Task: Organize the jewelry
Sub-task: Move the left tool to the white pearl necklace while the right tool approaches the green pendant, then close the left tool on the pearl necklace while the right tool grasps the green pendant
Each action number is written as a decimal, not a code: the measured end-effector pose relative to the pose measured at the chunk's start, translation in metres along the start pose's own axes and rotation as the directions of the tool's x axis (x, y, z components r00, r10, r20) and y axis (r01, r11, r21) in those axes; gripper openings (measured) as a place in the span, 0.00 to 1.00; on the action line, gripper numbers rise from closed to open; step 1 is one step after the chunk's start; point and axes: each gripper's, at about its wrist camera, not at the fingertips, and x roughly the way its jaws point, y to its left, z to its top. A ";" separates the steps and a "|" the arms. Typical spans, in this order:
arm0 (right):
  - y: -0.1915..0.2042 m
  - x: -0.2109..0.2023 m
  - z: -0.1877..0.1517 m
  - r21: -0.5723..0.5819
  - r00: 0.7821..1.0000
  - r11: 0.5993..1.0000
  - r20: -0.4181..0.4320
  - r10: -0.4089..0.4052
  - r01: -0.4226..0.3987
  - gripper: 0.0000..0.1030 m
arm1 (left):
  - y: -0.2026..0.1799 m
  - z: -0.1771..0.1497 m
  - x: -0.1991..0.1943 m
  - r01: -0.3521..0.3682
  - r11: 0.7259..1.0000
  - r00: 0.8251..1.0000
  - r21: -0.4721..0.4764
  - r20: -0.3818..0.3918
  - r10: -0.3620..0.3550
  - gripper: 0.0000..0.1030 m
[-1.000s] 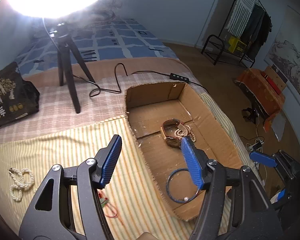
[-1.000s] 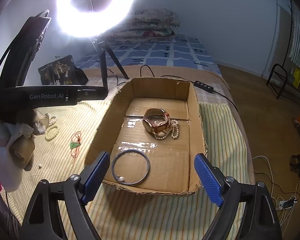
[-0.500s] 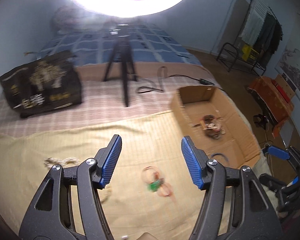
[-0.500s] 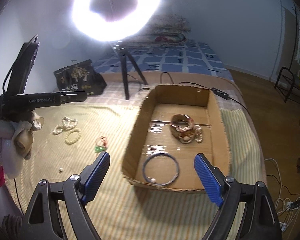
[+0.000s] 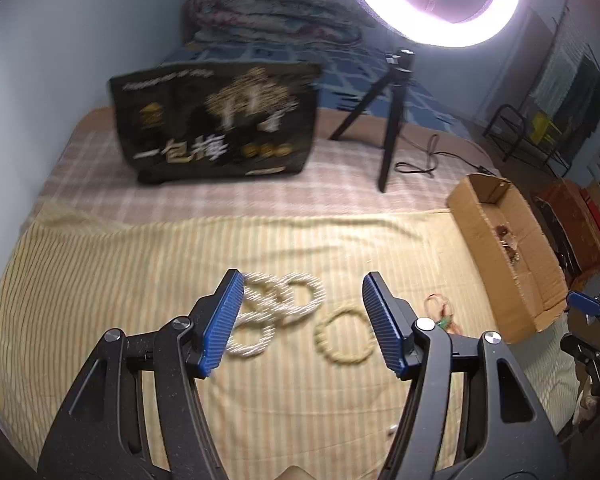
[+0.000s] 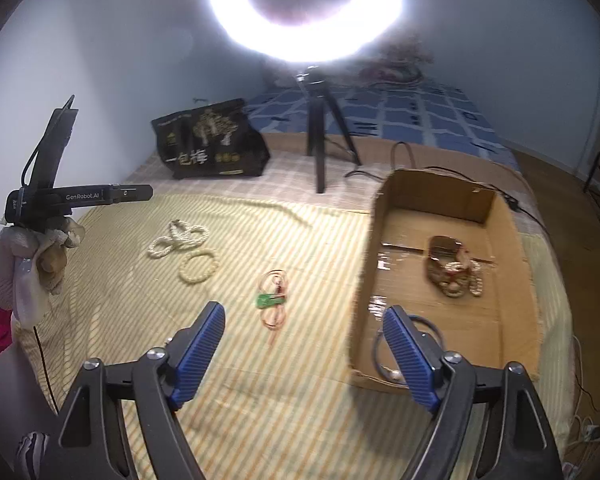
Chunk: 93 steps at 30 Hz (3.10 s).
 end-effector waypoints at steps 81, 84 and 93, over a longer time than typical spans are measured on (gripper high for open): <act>0.042 0.118 -0.007 -0.037 0.981 0.999 -0.192 -0.015 0.009 0.31 | 0.056 -0.054 0.047 0.031 0.995 0.999 -0.092 -0.039 -0.035 0.05; 0.044 0.106 -0.006 -0.033 0.984 0.999 -0.177 -0.009 0.003 0.32 | 0.054 -0.057 0.036 0.055 0.993 0.998 -0.109 -0.028 -0.058 0.05; 0.049 0.073 -0.003 -0.027 0.991 1.000 -0.133 0.005 -0.009 0.32 | 0.046 -0.043 -0.003 0.087 0.991 0.996 -0.106 0.039 -0.083 0.05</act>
